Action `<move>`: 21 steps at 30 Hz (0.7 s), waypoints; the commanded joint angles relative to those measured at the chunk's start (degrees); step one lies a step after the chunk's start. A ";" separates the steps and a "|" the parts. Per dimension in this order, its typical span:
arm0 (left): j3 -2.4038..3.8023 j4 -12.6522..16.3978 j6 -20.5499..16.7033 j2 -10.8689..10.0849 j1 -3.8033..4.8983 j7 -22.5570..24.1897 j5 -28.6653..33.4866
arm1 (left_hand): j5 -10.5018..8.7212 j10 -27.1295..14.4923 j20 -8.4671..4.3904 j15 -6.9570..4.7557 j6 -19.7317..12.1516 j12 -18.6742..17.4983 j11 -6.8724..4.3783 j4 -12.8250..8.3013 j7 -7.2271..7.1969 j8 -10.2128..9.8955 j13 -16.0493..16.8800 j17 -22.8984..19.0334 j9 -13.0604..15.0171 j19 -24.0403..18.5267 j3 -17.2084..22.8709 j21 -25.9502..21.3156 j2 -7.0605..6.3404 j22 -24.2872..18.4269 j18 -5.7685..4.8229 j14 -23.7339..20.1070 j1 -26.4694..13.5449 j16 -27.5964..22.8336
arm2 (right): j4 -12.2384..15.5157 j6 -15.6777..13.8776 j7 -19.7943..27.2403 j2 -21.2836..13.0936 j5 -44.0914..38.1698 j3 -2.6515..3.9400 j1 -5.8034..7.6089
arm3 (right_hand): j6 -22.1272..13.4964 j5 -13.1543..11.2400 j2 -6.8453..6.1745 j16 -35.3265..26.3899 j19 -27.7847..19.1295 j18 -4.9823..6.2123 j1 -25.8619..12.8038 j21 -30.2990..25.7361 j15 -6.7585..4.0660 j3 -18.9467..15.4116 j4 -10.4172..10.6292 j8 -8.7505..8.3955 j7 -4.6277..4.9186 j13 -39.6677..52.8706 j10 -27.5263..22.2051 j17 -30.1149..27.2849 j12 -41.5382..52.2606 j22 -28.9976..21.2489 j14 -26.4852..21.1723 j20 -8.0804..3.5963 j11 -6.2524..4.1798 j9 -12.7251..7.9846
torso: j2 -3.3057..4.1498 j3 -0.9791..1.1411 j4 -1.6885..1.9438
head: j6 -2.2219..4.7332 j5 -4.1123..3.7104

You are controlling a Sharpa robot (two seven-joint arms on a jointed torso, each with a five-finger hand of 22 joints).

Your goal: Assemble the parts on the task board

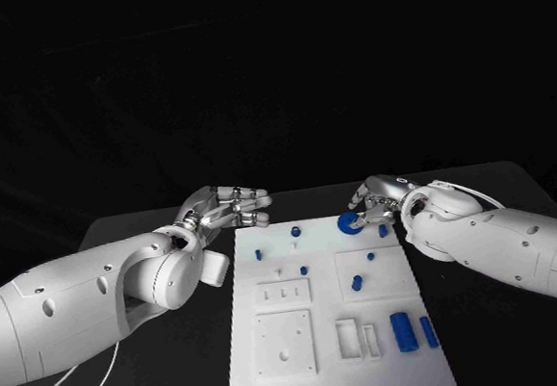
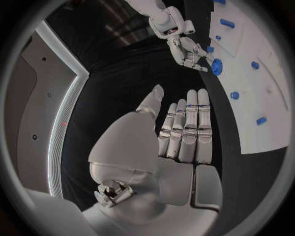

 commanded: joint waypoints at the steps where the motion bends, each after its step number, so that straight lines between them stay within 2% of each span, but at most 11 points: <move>1: 0.04 0.40 0.93 0.12 0.03 0.70 -0.21 | -0.06 -0.18 0.04 0.00 -0.47 -0.17 0.12 -0.10 0.02 -0.18 0.08 -0.06 0.05 0.17 0.06 0.17 0.19 -0.06 -0.17 -0.09 -0.16 -0.09 | -0.66 1.62 0.03 0.51 -1.23 0.00 -0.04 | -0.47 -0.34 0.44 -0.08 2.51 0.70 0.33 0.11 -0.10 -0.40 0.10 -0.14 0.01 0.02 0.23 0.16 0.18 3.70 0.40 0.41 0.06 -0.03 | 0.27 0.09 0.19 | 0.04 -0.03; 4: 0.05 0.67 0.96 -0.01 0.04 0.65 -0.21 | -0.06 -0.18 0.04 0.00 -0.47 -0.17 0.12 -0.10 0.02 -0.18 0.08 -0.06 0.05 0.17 0.06 0.17 0.19 -0.06 -0.17 -0.09 -0.16 -0.09 | -1.59 1.76 -0.31 1.12 -1.37 -0.09 -0.05 | -0.89 -0.29 0.45 -0.04 2.55 0.70 0.32 0.26 -0.09 -0.55 0.23 -0.16 0.08 0.03 0.23 0.34 0.21 3.76 0.44 0.41 0.10 -0.05 | 0.30 0.13 0.16 | 0.08 0.02; 10: 0.11 0.96 0.87 -0.37 0.05 0.62 -0.21 | -0.06 -0.18 0.04 0.00 -0.47 -0.17 0.12 -0.10 0.02 -0.18 0.08 -0.06 0.05 0.17 0.06 0.17 0.19 -0.06 -0.17 -0.09 -0.16 -0.09 | -2.95 1.71 -0.78 1.87 -1.52 -0.19 -0.05 | -3.75 -0.33 0.57 0.07 2.59 0.74 0.54 0.49 -0.01 -0.65 0.38 -0.28 0.25 0.09 0.29 0.66 0.34 3.85 0.49 0.48 0.19 -0.19 | 0.52 0.23 0.44 | 0.03 0.05; 14: 0.12 0.98 0.83 -0.57 0.05 0.59 -0.21 | -0.07 -0.19 0.04 0.00 -0.45 -0.18 0.12 -0.15 0.02 -0.15 0.08 -0.06 0.08 0.16 0.02 0.19 0.11 -0.11 -0.17 -0.08 -0.11 -0.08 | -3.37 2.00 -0.86 2.15 -1.52 -0.20 -0.06 | -4.31 -0.30 0.64 0.10 2.58 0.76 0.50 0.51 -0.01 -0.67 0.49 -0.31 0.27 0.13 0.31 0.77 0.41 3.85 0.51 0.49 0.20 -0.23 | 0.76 0.26 0.46 | 0.40 0.27; 21: 0.13 0.95 0.81 -0.62 0.06 0.57 -0.21 | -0.07 -0.19 0.04 0.00 -0.45 -0.18 0.12 -0.15 0.02 -0.15 0.08 -0.06 0.08 0.16 0.02 0.19 0.11 -0.11 -0.17 -0.08 -0.11 -0.08 | -3.57 3.01 -0.88 2.37 -1.52 -0.21 -0.06 | -4.15 0.38 0.90 0.30 2.63 0.77 0.73 1.01 0.01 -0.38 0.39 -0.30 0.30 0.59 0.45 1.10 1.00 3.97 0.55 0.52 0.22 -0.22 | 0.82 0.27 0.35 | 0.05 0.08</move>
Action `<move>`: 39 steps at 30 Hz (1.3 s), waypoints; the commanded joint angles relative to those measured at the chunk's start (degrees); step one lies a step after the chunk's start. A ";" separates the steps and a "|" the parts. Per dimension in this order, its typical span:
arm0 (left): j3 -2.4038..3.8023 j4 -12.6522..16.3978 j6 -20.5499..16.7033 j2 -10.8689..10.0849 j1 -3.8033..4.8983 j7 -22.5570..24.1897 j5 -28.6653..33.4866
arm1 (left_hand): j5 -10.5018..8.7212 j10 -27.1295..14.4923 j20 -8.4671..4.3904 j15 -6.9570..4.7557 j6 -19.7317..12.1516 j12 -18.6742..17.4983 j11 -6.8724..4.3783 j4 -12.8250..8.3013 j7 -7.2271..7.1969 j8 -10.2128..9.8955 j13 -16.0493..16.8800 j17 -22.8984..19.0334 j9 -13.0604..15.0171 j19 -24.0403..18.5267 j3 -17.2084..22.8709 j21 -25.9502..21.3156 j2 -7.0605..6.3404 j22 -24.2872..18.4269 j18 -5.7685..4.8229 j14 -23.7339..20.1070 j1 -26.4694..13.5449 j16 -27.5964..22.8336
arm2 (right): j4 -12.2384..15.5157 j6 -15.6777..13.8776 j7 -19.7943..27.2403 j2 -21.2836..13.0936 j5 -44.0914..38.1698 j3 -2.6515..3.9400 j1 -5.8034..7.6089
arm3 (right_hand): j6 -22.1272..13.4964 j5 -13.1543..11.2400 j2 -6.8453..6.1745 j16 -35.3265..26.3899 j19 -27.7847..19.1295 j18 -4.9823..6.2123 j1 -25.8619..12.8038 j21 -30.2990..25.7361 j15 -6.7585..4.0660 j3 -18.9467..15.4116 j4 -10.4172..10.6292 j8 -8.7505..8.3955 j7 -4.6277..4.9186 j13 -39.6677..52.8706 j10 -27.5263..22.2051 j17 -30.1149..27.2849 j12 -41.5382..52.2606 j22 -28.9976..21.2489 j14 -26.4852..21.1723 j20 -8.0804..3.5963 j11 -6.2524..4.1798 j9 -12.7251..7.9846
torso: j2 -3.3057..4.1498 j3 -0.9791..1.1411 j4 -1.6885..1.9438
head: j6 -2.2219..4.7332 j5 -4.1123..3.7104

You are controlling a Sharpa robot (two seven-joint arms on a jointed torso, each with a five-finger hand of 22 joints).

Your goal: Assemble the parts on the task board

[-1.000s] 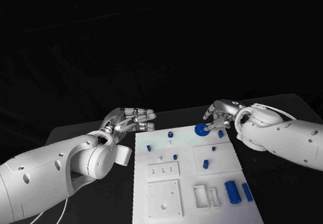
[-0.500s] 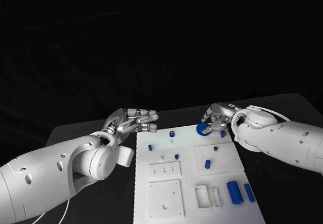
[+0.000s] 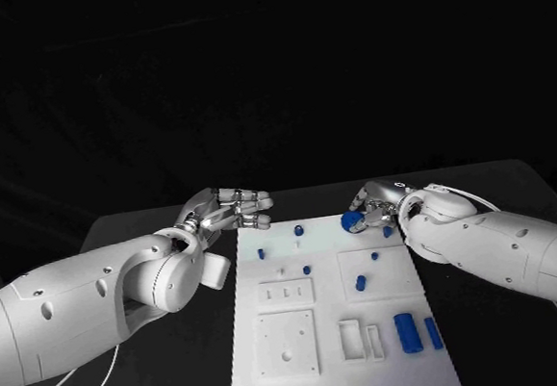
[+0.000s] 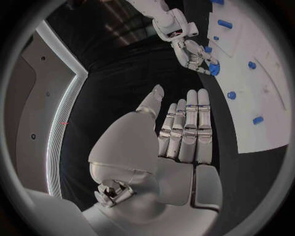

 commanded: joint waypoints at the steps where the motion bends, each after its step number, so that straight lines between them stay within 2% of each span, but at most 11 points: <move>1: 0.06 0.12 0.79 0.06 0.05 0.59 -0.21 | -0.07 -0.19 0.04 0.00 -0.45 -0.18 0.12 -0.15 0.02 -0.15 0.08 -0.06 0.08 0.16 0.02 0.19 0.11 -0.05 -0.17 -0.08 -0.10 -0.08 | -0.09 1.96 -0.33 0.10 -0.67 -0.03 -0.06 | 0.05 1.71 0.37 0.37 2.61 0.76 0.17 0.34 -0.02 0.34 -0.16 -0.29 0.07 0.32 0.32 0.20 0.58 3.98 0.54 0.51 0.01 -0.08 | 0.07 0.01 -0.04 | -0.30 -0.12; 2: 0.06 0.10 0.80 0.09 0.05 0.58 -0.21 | -0.07 -0.19 0.04 0.00 -0.45 -0.18 0.12 -0.15 0.02 -0.15 0.08 -0.06 0.08 0.16 0.02 0.19 0.11 -0.05 -0.17 -0.08 -0.10 -0.08 | -0.09 2.19 -0.35 0.09 -0.69 -0.03 -0.06 | 0.14 3.32 0.39 0.44 2.63 0.74 0.15 0.55 -0.03 0.67 -0.41 -0.29 0.07 0.61 0.43 0.31 0.94 4.03 0.55 0.50 -0.02 -0.08 | 0.09 0.02 -0.05 | -0.32 -0.16; 4: 0.06 0.08 0.84 0.12 0.05 0.54 -0.23 | -0.07 -0.21 0.04 0.00 -0.46 -0.18 0.13 -0.16 0.02 -0.16 0.08 -0.05 0.08 0.16 0.02 0.19 0.11 -0.06 -0.17 -0.08 -0.08 -0.08 | -0.09 2.55 -0.37 0.07 -0.71 -0.03 -0.06 | 0.70 4.95 0.42 0.55 2.61 0.72 -0.04 0.72 -0.06 1.29 -0.89 -0.28 0.06 0.98 0.53 0.48 1.40 4.07 0.57 0.48 -0.05 -0.06 | 0.02 0.00 0.01 | -0.41 -0.34; 8: 0.06 0.01 0.87 0.17 0.04 0.48 -0.24 | -0.06 -0.31 0.03 -0.01 -0.51 -0.17 0.15 -0.19 0.04 -0.16 0.09 -0.05 0.08 0.16 0.06 0.22 0.12 -0.07 -0.16 -0.06 0.04 -0.08 | -0.08 3.44 -0.35 -0.02 -0.73 -0.03 -0.06 | 3.86 6.10 0.65 0.69 2.53 0.60 -2.08 1.31 -0.17 4.89 -3.18 -0.19 -0.11 1.58 0.68 0.94 1.99 4.13 0.61 0.39 -0.18 0.06 | 0.00 0.03 -0.02 | -0.57 -0.42; 11: 0.06 -0.02 0.87 0.18 0.04 0.46 -0.25 | -0.06 -0.31 0.03 -0.01 -0.51 -0.17 0.15 -0.19 0.04 -0.16 0.09 -0.05 0.08 0.16 0.06 0.22 0.12 -0.07 -0.16 -0.06 0.04 -0.08 | -0.05 3.98 -0.28 -0.07 -0.74 -0.03 -0.06 | 5.15 5.64 1.17 0.75 2.47 0.44 -3.29 1.62 -0.29 7.74 -4.05 -0.23 -0.37 1.91 0.77 1.15 2.23 4.16 0.63 0.27 -0.41 0.05 | -0.02 0.06 -0.03 | -0.61 -0.50; 16: 0.06 -0.03 0.91 0.19 0.04 0.43 -0.26 | -0.06 -0.31 0.03 -0.01 -0.51 -0.17 0.15 -0.19 0.04 -0.16 0.09 -0.05 0.08 0.16 0.06 0.22 0.12 -0.07 -0.16 -0.06 0.04 -0.08 | 0.03 4.36 -0.07 -0.17 -0.75 -0.03 -0.06 | 5.85 5.46 0.97 0.76 2.35 0.31 -4.25 1.97 -0.33 12.47 -4.31 -0.19 -0.48 2.29 0.85 1.36 2.41 4.19 0.66 0.19 -0.50 0.07 | -0.02 0.05 0.02 | -0.56 -0.61; 23: 0.05 -0.10 0.96 0.17 0.04 0.33 -0.26 | -0.05 -0.45 0.05 0.01 -0.46 -0.19 0.19 -0.17 0.04 -0.15 0.08 -0.07 0.10 0.11 0.05 0.27 0.15 -0.08 -0.15 -0.09 0.02 -0.10 | 0.36 4.31 0.28 -0.43 -0.73 -0.03 -0.06 | 6.22 8.18 -0.11 0.77 2.18 0.30 -5.12 2.33 -0.38 18.57 -4.34 -0.17 -0.44 2.42 0.78 1.53 2.36 4.22 0.67 0.13 -0.60 0.07 | 0.02 0.08 0.04 | -0.57 -0.57; 25: 0.05 -0.12 0.96 0.16 0.04 0.32 -0.26 | -0.05 -0.45 0.05 0.01 -0.46 -0.19 0.19 -0.17 0.04 -0.15 0.08 -0.07 0.10 0.11 0.05 0.27 0.15 -0.08 -0.15 -0.09 0.02 -0.10 | 0.43 4.25 0.35 -0.46 -0.73 -0.03 -0.06 | 6.21 8.83 -0.21 0.76 2.14 0.31 -5.21 2.35 -0.38 19.17 -4.33 -0.18 -0.42 2.41 0.73 1.53 2.31 4.22 0.66 0.12 -0.61 0.07 | 0.02 0.08 0.04 | -0.58 -0.60; 33: 0.04 -0.20 0.99 0.15 0.04 0.19 -0.26 | -0.04 -0.56 0.05 0.02 -0.47 -0.19 0.22 -0.19 0.04 -0.15 0.08 -0.07 0.10 0.11 0.06 0.29 0.13 -0.08 -0.15 -0.08 0.07 -0.10 | 0.70 3.61 0.56 -0.55 -0.90 -0.02 -0.06 | 6.83 8.01 -0.35 0.81 2.05 0.30 -5.36 2.78 -0.40 21.22 -4.22 -0.16 -0.54 2.60 0.85 1.68 2.46 4.25 0.69 0.11 -0.67 0.08 | 0.05 0.07 0.05 | -0.57 -0.64; 39: 0.03 -0.24 1.02 0.15 0.04 0.07 -0.26 | -0.05 -0.72 0.08 0.04 -0.53 -0.18 0.26 -0.22 0.08 -0.17 0.09 -0.08 0.08 0.06 0.05 0.32 0.09 -0.09 -0.12 -0.10 0.13 -0.12 | 1.02 2.69 0.58 -0.62 -2.19 -0.02 -0.06 | 7.56 5.73 -0.21 0.83 2.03 0.25 -5.08 2.96 -0.44 21.18 -4.26 -0.16 -0.76 2.71 0.96 1.73 2.59 4.26 0.72 0.09 -0.77 0.08 | 0.06 0.06 -0.01 | -0.46 -0.59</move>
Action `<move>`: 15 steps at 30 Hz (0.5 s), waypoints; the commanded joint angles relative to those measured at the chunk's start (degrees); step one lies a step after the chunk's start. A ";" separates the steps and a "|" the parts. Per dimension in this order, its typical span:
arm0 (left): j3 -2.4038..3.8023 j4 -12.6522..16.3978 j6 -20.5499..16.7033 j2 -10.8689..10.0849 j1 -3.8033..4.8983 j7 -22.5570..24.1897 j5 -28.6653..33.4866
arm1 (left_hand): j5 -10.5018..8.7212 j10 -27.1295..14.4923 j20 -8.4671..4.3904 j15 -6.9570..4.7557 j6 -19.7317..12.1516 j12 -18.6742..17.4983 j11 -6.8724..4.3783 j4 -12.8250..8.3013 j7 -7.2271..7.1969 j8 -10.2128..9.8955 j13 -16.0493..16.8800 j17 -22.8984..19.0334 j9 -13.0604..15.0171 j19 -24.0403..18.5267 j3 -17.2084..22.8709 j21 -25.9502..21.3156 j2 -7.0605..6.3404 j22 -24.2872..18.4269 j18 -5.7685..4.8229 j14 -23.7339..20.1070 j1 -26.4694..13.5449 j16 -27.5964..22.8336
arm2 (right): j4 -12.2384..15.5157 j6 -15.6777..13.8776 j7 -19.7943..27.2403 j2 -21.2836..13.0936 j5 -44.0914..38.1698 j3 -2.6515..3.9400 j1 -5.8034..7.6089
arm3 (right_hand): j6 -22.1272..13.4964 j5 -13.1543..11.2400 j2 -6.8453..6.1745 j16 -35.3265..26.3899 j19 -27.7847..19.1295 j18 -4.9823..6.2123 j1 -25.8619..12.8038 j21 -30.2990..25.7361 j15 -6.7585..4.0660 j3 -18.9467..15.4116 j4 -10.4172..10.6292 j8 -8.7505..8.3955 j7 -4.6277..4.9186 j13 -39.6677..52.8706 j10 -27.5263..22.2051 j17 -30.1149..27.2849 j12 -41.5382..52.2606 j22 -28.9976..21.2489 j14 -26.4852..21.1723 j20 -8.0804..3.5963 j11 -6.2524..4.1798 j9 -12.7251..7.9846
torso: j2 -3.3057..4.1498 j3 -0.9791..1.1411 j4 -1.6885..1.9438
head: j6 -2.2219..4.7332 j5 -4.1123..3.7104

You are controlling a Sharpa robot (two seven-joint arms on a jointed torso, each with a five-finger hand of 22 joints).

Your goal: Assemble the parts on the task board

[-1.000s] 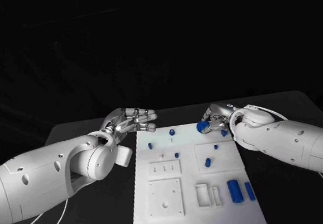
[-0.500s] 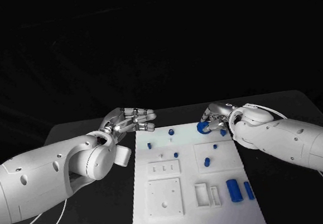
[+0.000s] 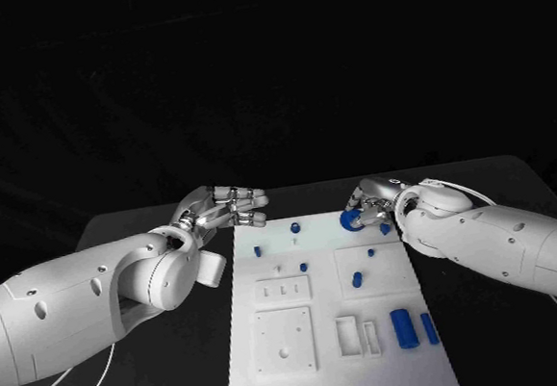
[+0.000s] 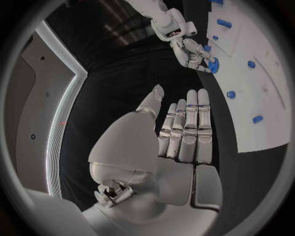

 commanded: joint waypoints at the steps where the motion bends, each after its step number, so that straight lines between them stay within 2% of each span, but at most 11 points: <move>1: 0.04 0.03 0.96 0.08 0.04 0.21 -0.24 | -0.05 -0.51 0.08 0.04 -0.51 -0.18 0.05 -0.22 0.06 -0.17 0.09 -0.08 0.08 0.06 0.05 0.32 0.09 -0.07 -0.12 -0.10 0.12 -0.12 | 0.17 0.23 -0.02 -0.06 -2.25 -0.16 -0.30 | 1.28 -0.66 -0.10 0.29 2.04 0.24 0.37 0.46 -0.14 0.11 0.01 0.31 -0.23 0.09 0.23 0.07 0.31 4.28 0.38 0.08 -0.32 0.15 | 0.02 -0.02 -0.05 | 0.06 0.06; 7: 0.03 -0.02 0.97 0.07 0.04 0.15 -0.24 | -0.05 -0.51 0.08 0.04 -0.51 -0.18 0.05 -0.22 0.06 -0.17 0.09 -0.08 0.08 0.06 0.05 0.32 0.09 -0.07 -0.12 -0.10 0.12 -0.12 | 1.06 -3.03 -0.10 -0.23 -5.43 -0.16 -0.29 | 2.68 -4.43 -0.01 0.28 2.15 0.10 1.00 0.95 -0.27 -1.17 0.22 0.30 -0.64 0.19 0.57 0.09 0.47 4.34 0.43 -0.06 -0.46 0.15 | 0.00 -0.01 -0.09 | 0.03 0.12; 15: 0.03 -0.02 0.89 -0.01 0.04 0.19 -0.24 | -0.05 -0.51 0.08 0.04 -0.51 -0.18 0.05 -0.22 0.06 -0.17 0.09 -0.08 0.08 0.06 0.05 0.32 0.09 -0.07 -0.12 -0.10 0.12 -0.12 | 3.99 -6.52 -0.52 -0.72 -9.04 -0.15 -0.11 | 3.88 -6.01 0.05 0.38 2.30 -0.02 1.46 1.69 -0.40 -3.05 0.83 0.30 -1.04 0.35 0.95 0.16 0.68 4.48 0.48 -0.17 -0.58 0.16 | 0.02 -0.02 -0.02 | 0.08 0.22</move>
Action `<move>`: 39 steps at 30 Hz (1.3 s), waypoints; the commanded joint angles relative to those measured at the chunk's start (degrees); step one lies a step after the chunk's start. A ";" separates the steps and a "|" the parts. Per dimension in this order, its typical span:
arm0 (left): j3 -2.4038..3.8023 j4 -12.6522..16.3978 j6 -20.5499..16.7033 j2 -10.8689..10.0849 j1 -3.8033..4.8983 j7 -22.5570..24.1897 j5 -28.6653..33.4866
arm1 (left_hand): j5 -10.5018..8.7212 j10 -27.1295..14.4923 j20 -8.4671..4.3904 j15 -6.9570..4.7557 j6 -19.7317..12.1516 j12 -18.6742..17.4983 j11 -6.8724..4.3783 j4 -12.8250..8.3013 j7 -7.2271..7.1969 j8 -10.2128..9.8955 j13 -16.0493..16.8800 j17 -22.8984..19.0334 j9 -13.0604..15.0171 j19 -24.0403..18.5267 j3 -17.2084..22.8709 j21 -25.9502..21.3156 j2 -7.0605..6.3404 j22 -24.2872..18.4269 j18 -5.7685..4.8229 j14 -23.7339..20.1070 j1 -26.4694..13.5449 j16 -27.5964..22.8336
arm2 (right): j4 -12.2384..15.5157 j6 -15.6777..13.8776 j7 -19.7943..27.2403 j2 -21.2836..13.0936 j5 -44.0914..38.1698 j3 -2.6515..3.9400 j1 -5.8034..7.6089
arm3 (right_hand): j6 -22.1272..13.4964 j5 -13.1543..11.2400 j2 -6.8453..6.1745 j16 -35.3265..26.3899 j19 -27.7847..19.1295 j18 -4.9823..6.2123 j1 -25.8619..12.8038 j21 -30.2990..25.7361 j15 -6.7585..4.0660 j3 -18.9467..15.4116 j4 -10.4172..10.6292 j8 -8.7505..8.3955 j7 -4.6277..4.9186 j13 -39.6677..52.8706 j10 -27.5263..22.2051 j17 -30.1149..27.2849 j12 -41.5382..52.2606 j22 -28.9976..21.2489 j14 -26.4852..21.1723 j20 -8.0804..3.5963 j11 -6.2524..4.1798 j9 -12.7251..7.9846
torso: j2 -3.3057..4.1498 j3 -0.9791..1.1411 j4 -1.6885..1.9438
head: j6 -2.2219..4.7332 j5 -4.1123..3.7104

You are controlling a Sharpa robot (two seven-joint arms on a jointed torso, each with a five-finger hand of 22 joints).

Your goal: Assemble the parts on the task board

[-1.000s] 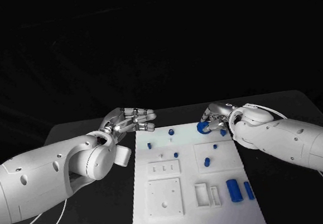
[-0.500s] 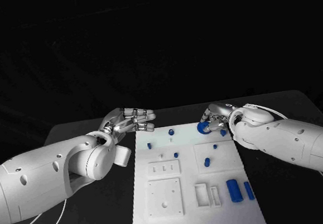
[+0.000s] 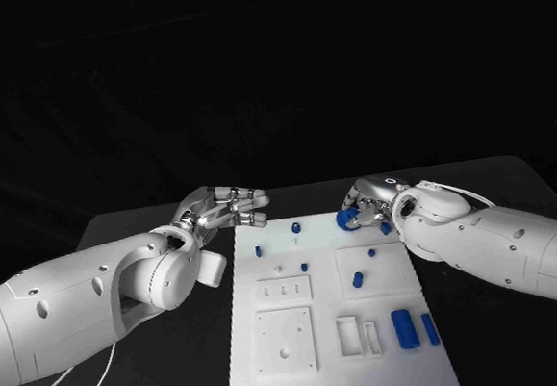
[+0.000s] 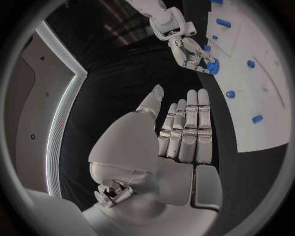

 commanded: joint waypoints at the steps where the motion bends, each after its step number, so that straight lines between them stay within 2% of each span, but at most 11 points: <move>1: 0.04 0.09 0.85 0.00 0.04 0.30 -0.24 | -0.05 -0.51 0.08 0.04 -0.33 -0.18 0.05 -0.22 -0.12 -0.17 0.09 -0.08 0.08 0.06 0.05 0.32 0.09 -0.08 -0.12 -0.10 0.12 -0.12 | 1.47 -3.70 -0.46 -0.14 -4.53 0.00 0.15 | 2.22 -0.41 -0.01 0.42 2.33 -0.05 0.64 0.38 -0.23 -0.42 0.13 0.20 -0.32 0.07 0.26 0.11 0.20 4.51 0.29 -0.19 -0.26 -0.05 | 0.01 0.01 0.05 | 0.03 0.03; 9: 0.04 0.28 0.82 -0.16 0.04 0.32 -0.24 | -0.05 -0.51 0.08 0.04 -0.33 -0.18 0.05 -0.22 -0.12 -0.17 0.09 -0.08 0.08 0.06 0.05 0.32 0.09 -0.08 -0.12 -0.10 0.12 -0.12 | 5.46 -5.92 -1.89 -0.41 -7.12 0.01 0.53 | 2.59 -1.16 -0.26 0.40 2.38 -0.13 0.90 0.76 -0.29 -0.70 0.53 0.20 -0.46 0.00 0.39 0.05 0.07 4.57 0.29 -0.26 -0.31 -0.05 | 0.01 -0.05 0.07 | 0.05 0.38; 16: 0.05 0.44 0.74 -0.26 0.05 0.33 -0.24 | -0.05 -0.51 0.08 0.04 -0.33 -0.18 0.05 -0.22 -0.12 -0.17 0.09 -0.08 0.08 0.06 0.05 0.32 0.09 -0.08 -0.12 -0.10 0.12 -0.12 | 8.34 -5.84 -2.47 0.18 -8.10 -0.11 0.70 | 2.64 -1.22 -0.35 0.35 2.37 -0.13 0.91 0.71 -0.30 -0.70 0.65 0.20 -0.46 -0.05 0.38 -0.01 -0.01 4.56 0.28 -0.27 -0.31 -0.05 | 0.02 -0.05 0.02 | 0.09 0.78; 20: 0.06 0.52 0.71 -0.26 0.05 0.35 -0.23 | -0.06 -0.54 0.10 0.06 -0.35 -0.18 0.06 -0.10 -0.13 -0.16 0.09 -0.10 0.10 0.03 0.05 0.38 0.06 -0.11 -0.11 -0.11 0.12 -0.14 | 9.29 -5.68 -2.64 1.20 -8.75 -0.75 0.72 | 2.56 -1.27 -0.62 0.26 2.34 -0.16 1.06 0.68 -0.29 -0.63 1.05 0.20 -0.45 -0.14 0.38 -0.13 -0.18 4.54 0.28 -0.26 -0.28 -0.06 | 0.03 -0.05 0.12 | 0.08 1.01; 27: 0.07 0.49 0.70 -0.13 0.06 0.37 -0.23 | -0.06 -0.54 0.10 0.06 -0.35 -0.18 0.06 -0.10 -0.13 -0.16 0.09 -0.10 0.10 0.03 0.05 0.38 0.06 -0.11 -0.11 -0.11 0.12 -0.14 | 9.37 -5.57 -2.64 3.31 -9.43 -2.33 0.72 | 2.56 -1.27 -0.62 0.26 2.34 -0.16 1.06 0.68 -0.29 -0.63 1.05 0.20 -0.45 -0.14 0.38 -0.13 -0.18 4.54 0.28 -0.26 -0.28 -0.06 | 0.11 -0.13 0.41 | 0.12 1.45; 29: 0.07 0.47 0.70 -0.09 0.06 0.37 -0.23 | -0.06 -0.54 0.10 0.06 -0.35 -0.18 0.06 -0.10 -0.13 -0.16 0.09 -0.10 0.10 0.03 0.05 0.38 0.06 -0.11 -0.11 -0.11 0.12 -0.14 | 9.10 -5.55 -2.58 4.08 -9.59 -2.89 0.72 | 2.45 -1.20 -0.72 0.21 2.34 -0.17 1.13 0.65 -0.28 -0.53 1.23 0.20 -0.42 -0.19 0.35 -0.21 -0.27 4.53 0.28 -0.25 -0.25 -0.06 | 0.14 -0.05 0.31 | 0.07 1.68; 32: 0.07 0.48 0.69 -0.04 0.06 0.37 -0.23 | -0.06 -0.54 0.10 0.06 -0.35 -0.18 0.06 -0.10 -0.13 -0.16 0.09 -0.10 0.10 0.03 0.05 0.38 0.06 -0.11 -0.11 -0.11 0.12 -0.14 | 8.65 -5.55 -2.50 5.13 -9.83 -3.51 0.70 | 2.44 -1.16 -0.71 0.14 2.33 -0.16 1.15 0.56 -0.28 -0.45 1.25 0.20 -0.41 -0.23 0.31 -0.29 -0.33 4.51 0.26 -0.26 -0.24 -0.06 | 0.12 -0.07 0.24 | 0.07 1.90; 37: 0.08 0.51 0.69 0.08 0.06 0.38 -0.23 | -0.06 -0.54 0.10 0.06 -0.35 -0.18 0.06 -0.10 -0.13 -0.16 0.09 -0.10 0.10 0.03 0.05 0.38 0.06 -0.11 -0.11 -0.11 0.12 -0.14 | 7.58 -5.52 -2.47 6.69 -10.23 -4.11 0.69 | 2.39 -1.07 -0.79 0.03 2.32 -0.16 1.15 0.48 -0.27 -0.30 1.31 0.19 -0.41 -0.32 0.26 -0.40 -0.46 4.49 0.24 -0.24 -0.24 -0.06 | 0.08 -0.13 0.16 | 0.03 2.15; 39: 0.08 0.52 0.71 0.16 0.06 0.39 -0.23 | -0.06 -0.54 0.10 0.06 -0.35 -0.18 0.06 -0.10 -0.13 -0.16 0.09 -0.10 0.10 0.03 0.05 0.38 0.06 -0.11 -0.11 -0.11 0.12 -0.14 | 6.89 -5.56 -2.44 7.26 -10.36 -4.35 0.67 | 2.39 -1.06 -0.79 0.03 2.32 -0.16 1.15 0.48 -0.27 -0.29 1.31 0.19 -0.41 -0.33 0.26 -0.41 -0.47 4.49 0.24 -0.24 -0.24 -0.06 | 0.11 -0.04 0.19 | 0.04 2.16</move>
